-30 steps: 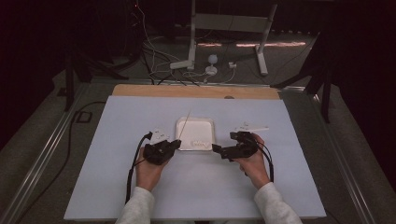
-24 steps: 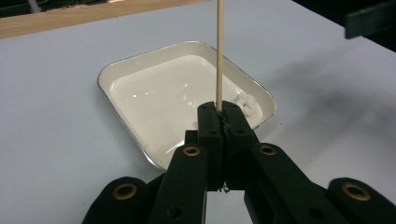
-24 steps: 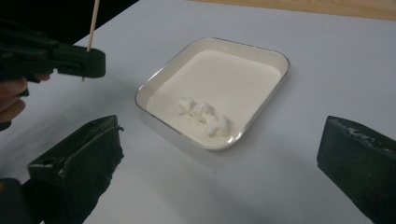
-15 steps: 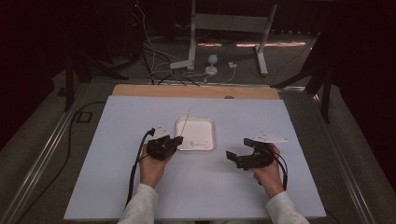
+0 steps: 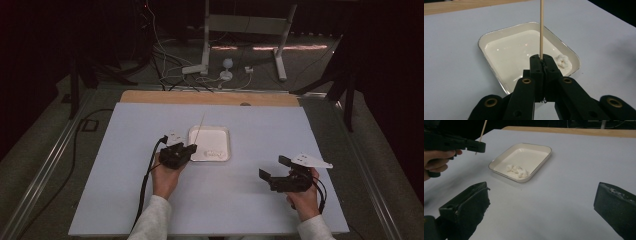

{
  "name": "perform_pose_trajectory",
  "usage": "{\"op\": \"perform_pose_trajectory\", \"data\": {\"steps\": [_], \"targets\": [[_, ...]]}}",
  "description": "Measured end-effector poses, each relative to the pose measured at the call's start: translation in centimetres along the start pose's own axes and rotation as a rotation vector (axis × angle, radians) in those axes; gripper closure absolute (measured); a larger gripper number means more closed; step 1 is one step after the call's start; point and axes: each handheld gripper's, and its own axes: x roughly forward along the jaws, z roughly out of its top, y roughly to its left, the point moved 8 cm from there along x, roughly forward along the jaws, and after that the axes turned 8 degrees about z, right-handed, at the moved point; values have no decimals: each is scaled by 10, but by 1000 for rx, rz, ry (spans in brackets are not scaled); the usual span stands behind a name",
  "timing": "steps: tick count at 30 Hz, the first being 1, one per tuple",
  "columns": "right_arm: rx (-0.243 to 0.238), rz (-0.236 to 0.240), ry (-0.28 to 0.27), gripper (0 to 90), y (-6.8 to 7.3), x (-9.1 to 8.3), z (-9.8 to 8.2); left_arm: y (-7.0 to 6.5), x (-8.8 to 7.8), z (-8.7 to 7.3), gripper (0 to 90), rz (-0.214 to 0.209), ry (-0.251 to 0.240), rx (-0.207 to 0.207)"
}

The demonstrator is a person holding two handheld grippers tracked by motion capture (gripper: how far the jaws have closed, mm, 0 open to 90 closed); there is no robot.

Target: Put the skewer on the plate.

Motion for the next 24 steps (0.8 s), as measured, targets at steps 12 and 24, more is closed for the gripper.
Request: {"op": "perform_pose_trajectory", "data": {"steps": [12, 24], "targets": [[10, -37, -13, 0, -9, -9, -5, 0, 18, -5, 891, 15, 39, -23], [18, -44, 0, 0, -14, -7, -10, 0, 37, -13, 889, 27, 94, -49]]}}
